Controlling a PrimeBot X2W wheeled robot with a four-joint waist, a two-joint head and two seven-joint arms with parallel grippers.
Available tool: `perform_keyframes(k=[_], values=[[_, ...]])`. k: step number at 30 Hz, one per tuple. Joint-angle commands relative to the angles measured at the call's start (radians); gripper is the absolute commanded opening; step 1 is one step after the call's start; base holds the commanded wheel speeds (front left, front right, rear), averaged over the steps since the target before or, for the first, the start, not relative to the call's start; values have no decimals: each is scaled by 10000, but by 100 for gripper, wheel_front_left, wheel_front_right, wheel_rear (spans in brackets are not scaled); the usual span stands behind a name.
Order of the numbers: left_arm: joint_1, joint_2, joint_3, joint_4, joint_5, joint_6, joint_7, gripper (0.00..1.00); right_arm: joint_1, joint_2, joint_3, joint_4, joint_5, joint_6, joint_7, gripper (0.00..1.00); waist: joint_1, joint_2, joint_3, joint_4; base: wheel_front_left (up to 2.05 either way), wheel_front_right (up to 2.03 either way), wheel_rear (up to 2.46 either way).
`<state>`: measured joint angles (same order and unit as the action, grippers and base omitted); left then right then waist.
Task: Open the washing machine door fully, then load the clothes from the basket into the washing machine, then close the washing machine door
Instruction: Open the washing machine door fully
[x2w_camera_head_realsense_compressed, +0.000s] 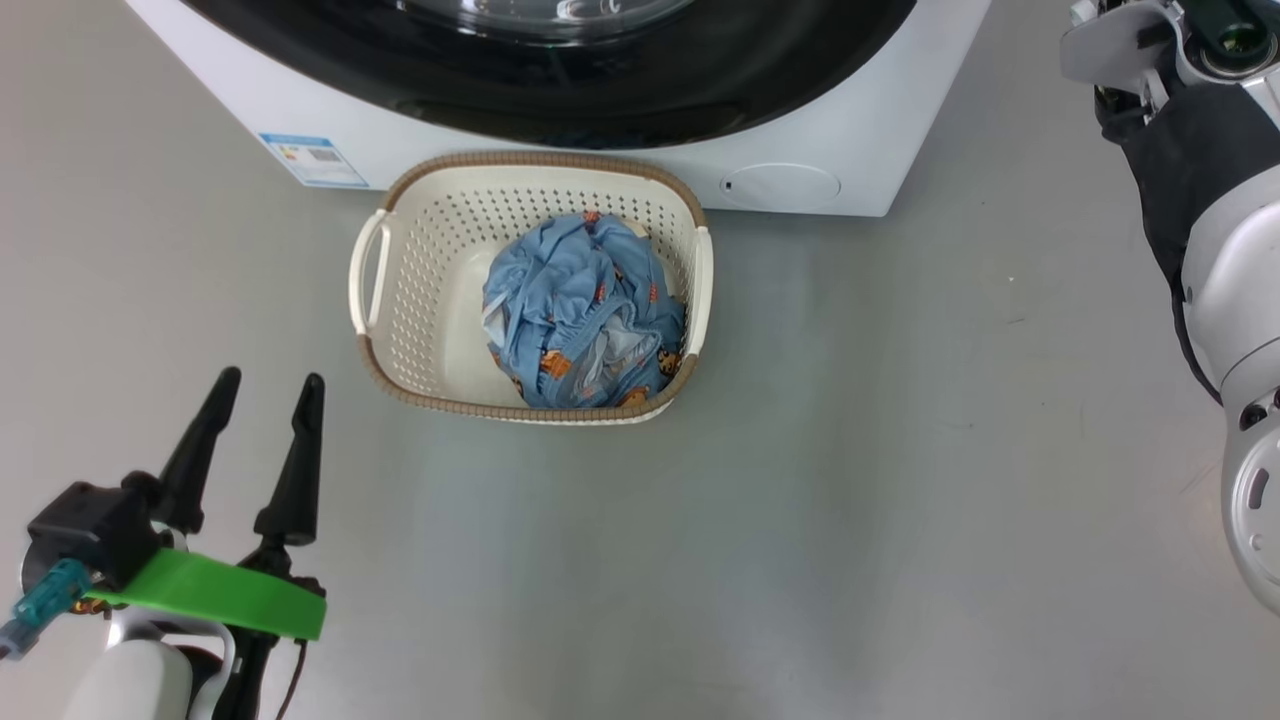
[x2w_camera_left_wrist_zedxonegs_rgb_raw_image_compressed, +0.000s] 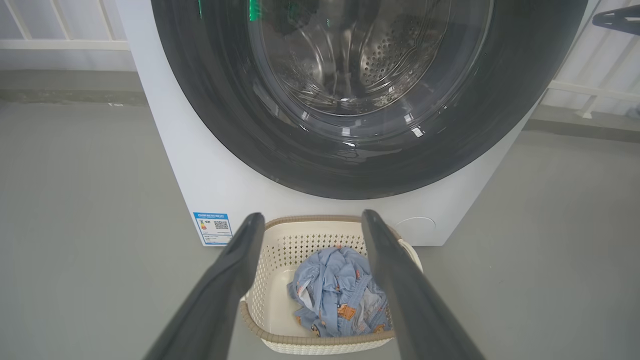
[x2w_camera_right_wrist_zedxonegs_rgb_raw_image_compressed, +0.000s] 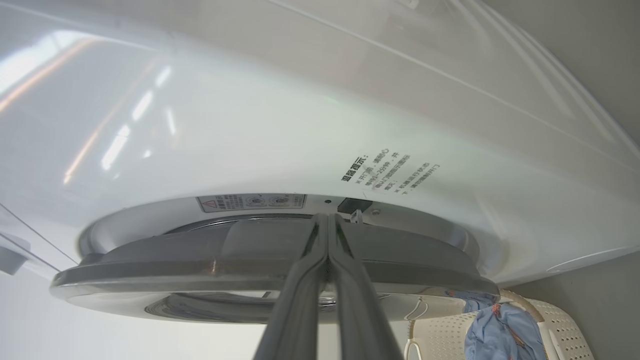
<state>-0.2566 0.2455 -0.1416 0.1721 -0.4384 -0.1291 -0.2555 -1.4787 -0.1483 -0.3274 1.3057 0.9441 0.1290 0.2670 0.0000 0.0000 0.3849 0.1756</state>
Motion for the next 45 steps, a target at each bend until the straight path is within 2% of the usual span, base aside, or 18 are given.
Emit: perform_keyframes(k=[1, 35, 45], values=[[-311, 321, 356, -260, -72, -16, -63, 100, -423, 285, 67, -230, 0, 17, 3, 0, 0, 0, 78, 34, 0, 0, 0], [-817, 155, 219, -282, -431, -16, -63, 100, -1632, 606, -97, -156, -790, 17, -388, 0, 0, 0, 1017, 459, 0, 0, 0], [-975, 101, 199, -257, -503, -16, -63, 100, -1540, 799, -200, -151, -1089, 17, 0, 0, 0, 0, 1129, 565, 0, 0, 0]])
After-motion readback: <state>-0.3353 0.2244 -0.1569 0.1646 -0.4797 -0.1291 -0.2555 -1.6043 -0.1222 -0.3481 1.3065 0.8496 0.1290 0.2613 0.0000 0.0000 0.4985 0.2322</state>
